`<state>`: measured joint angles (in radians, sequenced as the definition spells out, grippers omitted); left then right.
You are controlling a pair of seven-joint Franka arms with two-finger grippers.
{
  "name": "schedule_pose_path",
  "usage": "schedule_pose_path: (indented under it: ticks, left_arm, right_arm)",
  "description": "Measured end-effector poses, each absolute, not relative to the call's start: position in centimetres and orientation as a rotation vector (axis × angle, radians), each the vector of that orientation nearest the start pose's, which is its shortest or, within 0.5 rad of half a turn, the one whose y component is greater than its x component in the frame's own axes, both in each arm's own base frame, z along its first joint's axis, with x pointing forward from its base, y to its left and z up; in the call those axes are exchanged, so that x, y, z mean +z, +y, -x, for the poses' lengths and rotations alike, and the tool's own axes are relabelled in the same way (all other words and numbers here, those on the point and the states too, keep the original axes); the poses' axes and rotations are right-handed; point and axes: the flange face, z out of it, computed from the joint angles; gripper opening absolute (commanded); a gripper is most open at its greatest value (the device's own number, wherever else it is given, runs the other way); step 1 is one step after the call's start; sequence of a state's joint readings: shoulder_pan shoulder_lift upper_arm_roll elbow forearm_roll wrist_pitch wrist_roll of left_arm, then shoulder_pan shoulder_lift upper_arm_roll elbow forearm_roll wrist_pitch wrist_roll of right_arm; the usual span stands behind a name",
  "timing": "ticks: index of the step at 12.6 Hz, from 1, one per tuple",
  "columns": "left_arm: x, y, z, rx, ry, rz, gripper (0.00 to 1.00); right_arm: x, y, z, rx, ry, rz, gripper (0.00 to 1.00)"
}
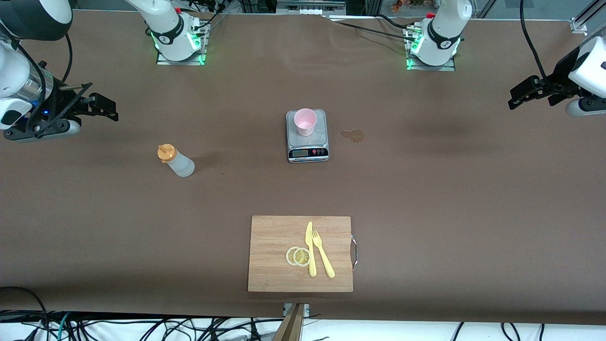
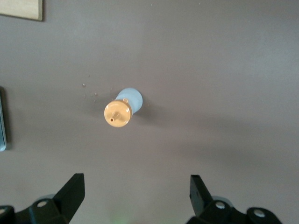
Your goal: Add sauce to pink cup with both arms
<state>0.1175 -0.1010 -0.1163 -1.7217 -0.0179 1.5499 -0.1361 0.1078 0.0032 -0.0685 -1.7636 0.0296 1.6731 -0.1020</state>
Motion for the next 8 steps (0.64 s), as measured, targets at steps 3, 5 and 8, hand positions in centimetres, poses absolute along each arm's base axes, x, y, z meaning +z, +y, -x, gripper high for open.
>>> schedule_pose_path:
  ticks: [3, 5, 8]
  left_arm:
    - [60.6, -0.4, -51.8, 0.113, -0.217, 3.133, 1.00]
    - [60.6, -0.4, -51.8, 0.113, -0.217, 3.133, 1.00]
    - [60.6, -0.4, -51.8, 0.112, -0.218, 3.133, 1.00]
  right_arm:
    - [54.8, 2.6, -55.9, 0.086, 0.001, 3.114, 1.00]
    - [56.1, 2.3, -56.8, 0.042, 0.043, 3.114, 1.00]
    - [56.0, 0.8, -57.4, 0.037, 0.077, 3.114, 1.00]
